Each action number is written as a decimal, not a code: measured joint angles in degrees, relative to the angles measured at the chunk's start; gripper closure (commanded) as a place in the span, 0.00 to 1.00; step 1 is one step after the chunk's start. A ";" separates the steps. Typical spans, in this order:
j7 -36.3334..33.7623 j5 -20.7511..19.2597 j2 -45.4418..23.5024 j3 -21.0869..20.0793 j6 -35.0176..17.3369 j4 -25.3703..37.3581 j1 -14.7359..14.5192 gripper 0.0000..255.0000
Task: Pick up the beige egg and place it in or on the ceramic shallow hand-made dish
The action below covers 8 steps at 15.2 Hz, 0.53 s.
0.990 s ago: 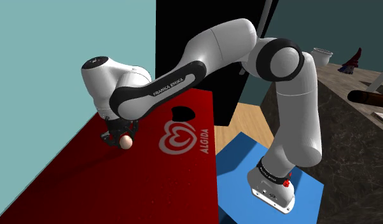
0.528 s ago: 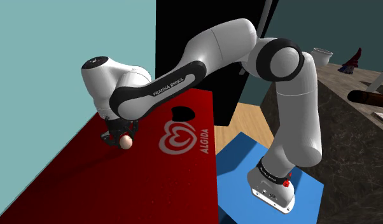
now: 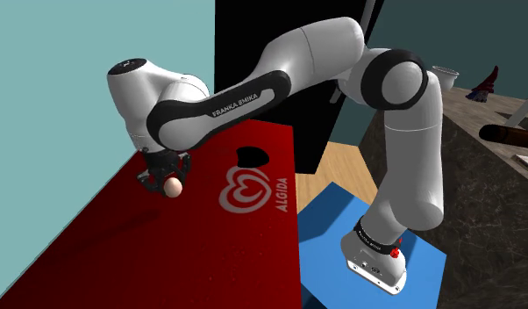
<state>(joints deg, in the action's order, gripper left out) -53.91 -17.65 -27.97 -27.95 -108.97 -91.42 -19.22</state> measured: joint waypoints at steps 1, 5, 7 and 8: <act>0.13 0.17 0.32 -0.09 0.53 0.24 0.04 1.00; 0.59 0.69 1.00 -0.36 3.26 2.40 -0.08 1.00; 0.88 1.03 1.67 -0.53 4.53 3.11 0.00 1.00; 0.95 1.14 1.83 -0.59 5.14 3.58 -0.05 1.00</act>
<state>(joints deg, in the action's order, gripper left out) -52.97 -16.51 -26.14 -28.54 -103.83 -87.84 -19.26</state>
